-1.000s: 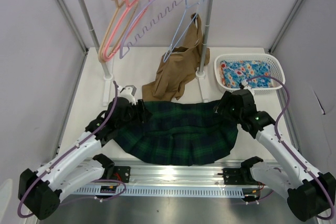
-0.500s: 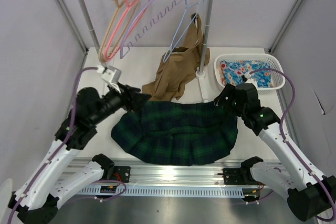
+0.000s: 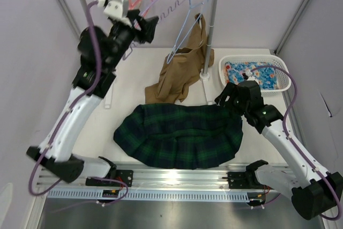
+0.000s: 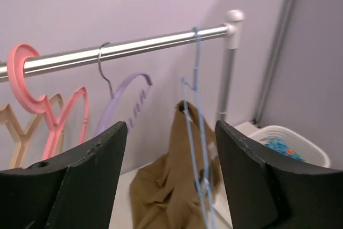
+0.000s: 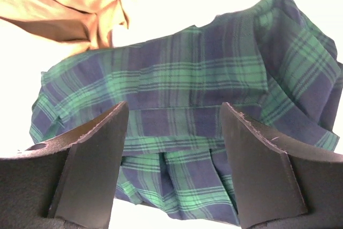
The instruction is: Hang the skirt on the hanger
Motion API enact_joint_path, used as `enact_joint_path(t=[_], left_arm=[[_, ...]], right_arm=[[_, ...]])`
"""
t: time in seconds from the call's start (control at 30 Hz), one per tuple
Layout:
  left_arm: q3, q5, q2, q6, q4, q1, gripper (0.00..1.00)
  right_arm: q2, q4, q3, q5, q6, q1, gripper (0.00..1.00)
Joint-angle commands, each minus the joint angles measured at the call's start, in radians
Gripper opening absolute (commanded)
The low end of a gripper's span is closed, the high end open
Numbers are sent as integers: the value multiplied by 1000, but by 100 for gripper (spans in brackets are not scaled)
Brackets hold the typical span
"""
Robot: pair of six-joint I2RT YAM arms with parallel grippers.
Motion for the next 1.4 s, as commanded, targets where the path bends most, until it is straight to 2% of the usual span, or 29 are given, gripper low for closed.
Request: enact_joint_path(t=[0.0, 0.13, 0.4, 0.8, 0.97, 1.23, 1.37], left_arm=[[139, 46, 137, 58, -1, 90, 72], [282, 112, 263, 58, -33, 137, 72], [396, 220, 387, 55, -81, 203, 72], [337, 323, 435, 27, -36, 251, 71], [331, 322, 452, 28, -29, 256, 69], [327, 313, 469, 28, -33, 259, 59], [337, 314, 470, 27, -33, 260, 51]], right_arm=[[22, 46, 72, -29, -32, 0, 75], [41, 49, 89, -47, -53, -7, 75], [29, 92, 43, -75, -45, -15, 75], [47, 115, 36, -115, -62, -49, 75], [44, 125, 20, -118, -61, -59, 75], [45, 131, 7, -129, -62, -78, 75], [48, 134, 5, -138, -67, -85, 75]])
